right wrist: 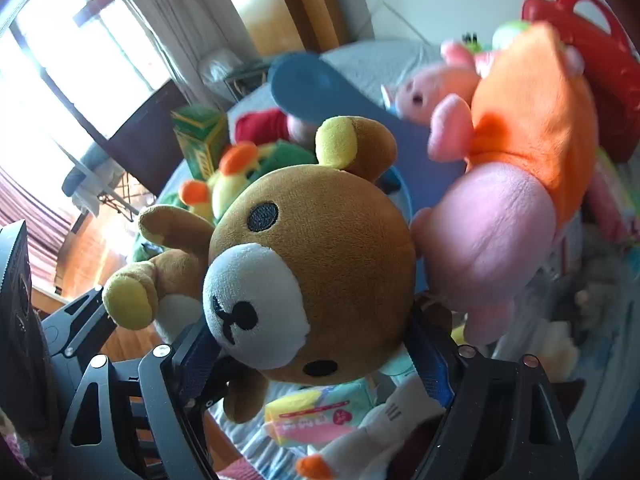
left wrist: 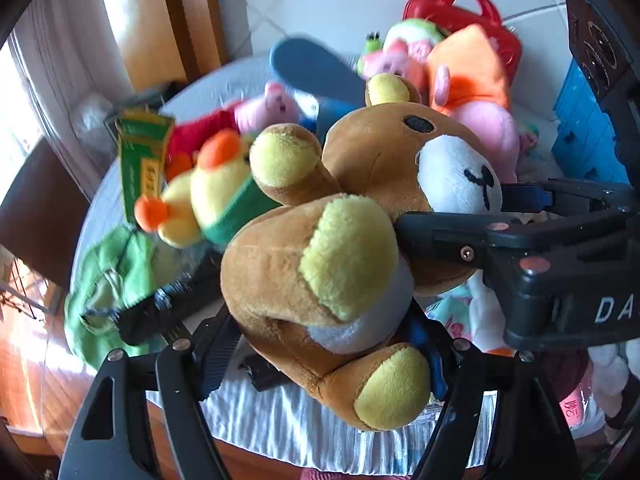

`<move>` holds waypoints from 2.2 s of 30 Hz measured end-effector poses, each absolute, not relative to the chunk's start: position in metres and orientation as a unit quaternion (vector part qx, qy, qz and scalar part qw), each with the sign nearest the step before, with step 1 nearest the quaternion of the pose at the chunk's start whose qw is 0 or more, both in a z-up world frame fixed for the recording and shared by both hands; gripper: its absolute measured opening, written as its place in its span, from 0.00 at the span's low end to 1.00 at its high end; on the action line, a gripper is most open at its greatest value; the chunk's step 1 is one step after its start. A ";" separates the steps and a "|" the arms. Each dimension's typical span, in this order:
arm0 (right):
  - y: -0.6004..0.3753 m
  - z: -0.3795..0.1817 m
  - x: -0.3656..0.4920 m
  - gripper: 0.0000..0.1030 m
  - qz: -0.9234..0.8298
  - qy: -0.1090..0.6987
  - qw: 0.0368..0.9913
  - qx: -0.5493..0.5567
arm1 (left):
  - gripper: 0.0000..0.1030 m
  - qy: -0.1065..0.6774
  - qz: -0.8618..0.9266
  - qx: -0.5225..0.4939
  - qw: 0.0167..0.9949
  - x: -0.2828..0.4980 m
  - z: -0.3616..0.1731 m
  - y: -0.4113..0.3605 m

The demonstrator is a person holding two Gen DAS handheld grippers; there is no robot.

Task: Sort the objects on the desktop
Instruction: 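Grasp the brown teddy bear with the right tool and lift it, then carry the teddy bear over the blue crate and open the right tool, then move both tools out of the crate back over the pile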

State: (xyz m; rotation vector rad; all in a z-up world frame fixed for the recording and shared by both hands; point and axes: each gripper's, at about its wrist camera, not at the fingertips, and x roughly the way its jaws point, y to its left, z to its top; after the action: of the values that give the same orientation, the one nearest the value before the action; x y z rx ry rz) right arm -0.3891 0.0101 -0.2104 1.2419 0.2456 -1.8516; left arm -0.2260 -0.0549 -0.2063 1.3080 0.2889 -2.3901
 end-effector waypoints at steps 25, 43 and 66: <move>0.187 0.013 -0.353 0.81 -0.935 0.029 0.223 0.275 | 0.73 -0.060 -0.972 0.229 -0.010 -0.303 0.014 0.088; 0.526 0.067 -0.476 0.82 -0.944 0.055 0.128 0.300 | 0.75 -0.042 -0.941 0.323 -0.092 -0.502 0.061 0.410; 0.640 -0.039 -0.502 0.97 -0.881 -0.015 0.146 0.449 | 0.78 -0.075 -0.864 0.487 -0.108 -0.524 -0.037 0.499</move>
State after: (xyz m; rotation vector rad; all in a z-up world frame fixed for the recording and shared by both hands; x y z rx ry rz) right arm -0.5025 0.6398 -0.0387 1.2921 -0.0422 -2.5374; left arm -0.5237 0.4994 -0.0371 1.6442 -0.2523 -2.9170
